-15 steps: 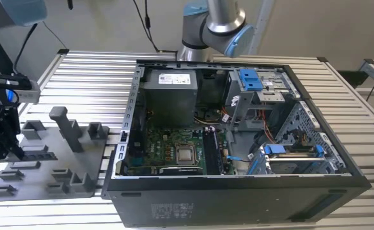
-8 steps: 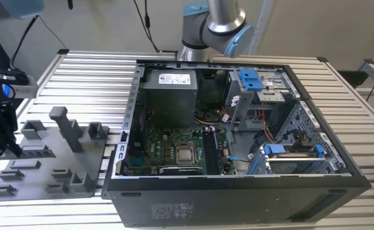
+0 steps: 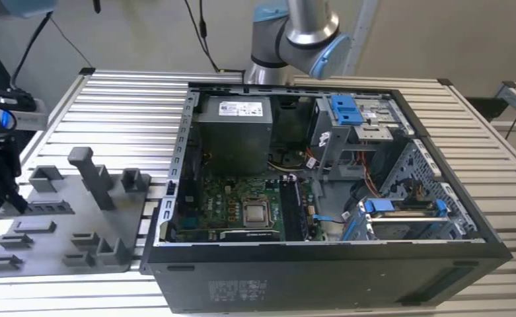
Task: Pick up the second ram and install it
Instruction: 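Pick up the second ram and move it above second insertion slot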
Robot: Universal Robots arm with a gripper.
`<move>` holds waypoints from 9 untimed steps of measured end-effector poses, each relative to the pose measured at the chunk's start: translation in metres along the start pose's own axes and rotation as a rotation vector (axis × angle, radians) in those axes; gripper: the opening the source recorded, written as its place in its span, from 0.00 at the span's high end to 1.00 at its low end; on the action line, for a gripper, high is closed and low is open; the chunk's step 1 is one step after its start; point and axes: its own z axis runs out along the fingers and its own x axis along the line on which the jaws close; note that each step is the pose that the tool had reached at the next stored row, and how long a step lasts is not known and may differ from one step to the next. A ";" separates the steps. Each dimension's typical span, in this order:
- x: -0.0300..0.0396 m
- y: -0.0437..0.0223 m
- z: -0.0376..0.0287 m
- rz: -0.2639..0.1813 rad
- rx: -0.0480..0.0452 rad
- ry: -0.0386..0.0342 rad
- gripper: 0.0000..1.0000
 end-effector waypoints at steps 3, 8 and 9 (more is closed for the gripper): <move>0.0000 0.0000 -0.0034 0.000 -0.0002 0.0001 0.86; 0.0001 -0.0001 -0.0090 0.000 0.0001 -0.0001 0.86; 0.0001 -0.0001 -0.0102 0.000 0.0000 0.0000 0.86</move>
